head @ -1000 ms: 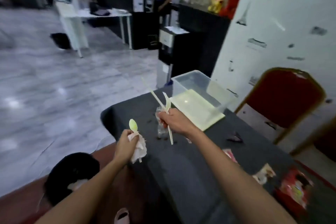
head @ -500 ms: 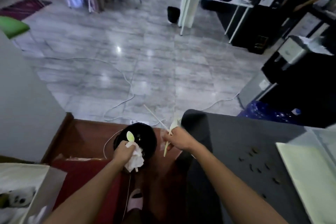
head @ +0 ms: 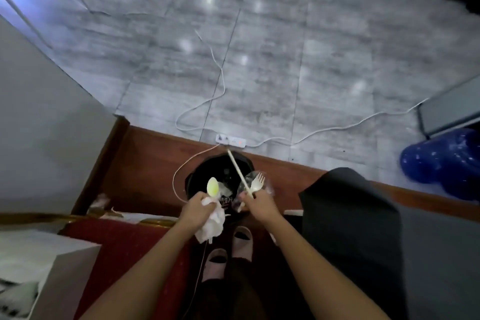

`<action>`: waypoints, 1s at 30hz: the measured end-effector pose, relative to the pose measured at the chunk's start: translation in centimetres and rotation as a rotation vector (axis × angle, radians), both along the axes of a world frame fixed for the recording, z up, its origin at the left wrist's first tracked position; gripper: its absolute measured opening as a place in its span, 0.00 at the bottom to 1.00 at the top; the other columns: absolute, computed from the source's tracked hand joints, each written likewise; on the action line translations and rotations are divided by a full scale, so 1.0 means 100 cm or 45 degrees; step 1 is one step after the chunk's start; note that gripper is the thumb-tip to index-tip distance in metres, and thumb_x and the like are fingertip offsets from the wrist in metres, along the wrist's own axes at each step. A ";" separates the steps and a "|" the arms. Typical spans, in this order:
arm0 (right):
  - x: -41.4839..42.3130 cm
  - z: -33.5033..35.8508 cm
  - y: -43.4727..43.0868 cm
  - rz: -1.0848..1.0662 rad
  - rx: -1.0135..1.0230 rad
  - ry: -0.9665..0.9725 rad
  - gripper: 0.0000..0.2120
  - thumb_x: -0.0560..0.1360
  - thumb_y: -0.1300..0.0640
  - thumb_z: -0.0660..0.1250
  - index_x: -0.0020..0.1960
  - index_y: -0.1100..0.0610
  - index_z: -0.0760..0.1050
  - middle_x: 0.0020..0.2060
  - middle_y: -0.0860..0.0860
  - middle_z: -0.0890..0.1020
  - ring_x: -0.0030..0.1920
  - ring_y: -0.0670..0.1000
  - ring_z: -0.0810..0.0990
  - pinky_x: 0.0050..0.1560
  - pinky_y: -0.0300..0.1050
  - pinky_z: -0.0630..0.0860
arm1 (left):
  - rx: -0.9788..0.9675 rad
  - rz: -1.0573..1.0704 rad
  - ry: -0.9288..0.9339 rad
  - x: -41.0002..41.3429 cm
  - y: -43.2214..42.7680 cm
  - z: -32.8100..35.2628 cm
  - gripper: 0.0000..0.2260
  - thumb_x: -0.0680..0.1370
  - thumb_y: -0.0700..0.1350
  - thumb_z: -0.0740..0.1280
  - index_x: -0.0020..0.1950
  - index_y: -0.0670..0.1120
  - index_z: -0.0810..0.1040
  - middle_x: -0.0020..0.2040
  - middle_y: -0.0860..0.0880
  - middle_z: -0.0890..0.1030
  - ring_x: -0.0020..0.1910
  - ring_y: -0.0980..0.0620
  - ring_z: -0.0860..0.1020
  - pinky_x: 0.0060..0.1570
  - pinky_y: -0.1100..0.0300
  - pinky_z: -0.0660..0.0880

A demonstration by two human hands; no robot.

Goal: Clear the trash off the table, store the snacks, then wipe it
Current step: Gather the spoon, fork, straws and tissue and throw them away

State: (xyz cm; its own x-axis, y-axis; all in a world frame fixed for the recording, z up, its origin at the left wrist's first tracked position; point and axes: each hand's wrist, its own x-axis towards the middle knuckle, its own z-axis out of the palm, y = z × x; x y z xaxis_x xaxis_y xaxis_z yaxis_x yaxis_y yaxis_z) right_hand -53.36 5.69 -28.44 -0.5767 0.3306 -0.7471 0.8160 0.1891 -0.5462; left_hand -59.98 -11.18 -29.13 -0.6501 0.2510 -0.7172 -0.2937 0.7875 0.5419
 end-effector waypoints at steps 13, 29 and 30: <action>-0.063 -0.260 -0.009 -0.276 -0.316 -0.203 0.10 0.78 0.53 0.64 0.48 0.60 0.79 0.33 0.51 0.77 0.33 0.51 0.74 0.36 0.47 0.70 | -0.106 0.226 -0.153 -0.048 0.029 -0.241 0.11 0.77 0.49 0.64 0.57 0.46 0.72 0.55 0.44 0.78 0.50 0.46 0.76 0.50 0.52 0.73; -0.047 -0.101 0.000 -0.058 -0.050 -0.221 0.21 0.81 0.54 0.56 0.72 0.58 0.66 0.71 0.55 0.69 0.70 0.57 0.68 0.66 0.48 0.66 | -0.259 -0.408 0.016 -0.039 0.029 -0.081 0.19 0.80 0.47 0.60 0.70 0.43 0.68 0.65 0.39 0.75 0.61 0.40 0.74 0.57 0.53 0.71; -0.041 -0.078 0.001 0.034 0.012 -0.205 0.22 0.81 0.54 0.55 0.74 0.57 0.63 0.73 0.55 0.67 0.72 0.57 0.65 0.67 0.47 0.65 | -0.254 -0.481 0.063 -0.036 0.032 -0.060 0.19 0.79 0.46 0.60 0.69 0.42 0.68 0.66 0.39 0.74 0.64 0.39 0.72 0.61 0.51 0.70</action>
State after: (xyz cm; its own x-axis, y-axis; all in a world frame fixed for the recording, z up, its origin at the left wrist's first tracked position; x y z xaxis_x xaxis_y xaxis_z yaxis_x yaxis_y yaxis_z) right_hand -57.51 5.77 -36.26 -0.4583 0.3245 -0.8274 0.8876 0.2163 -0.4068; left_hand -63.58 -8.03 -35.08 -0.5743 0.3377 -0.7457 0.0578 0.9254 0.3746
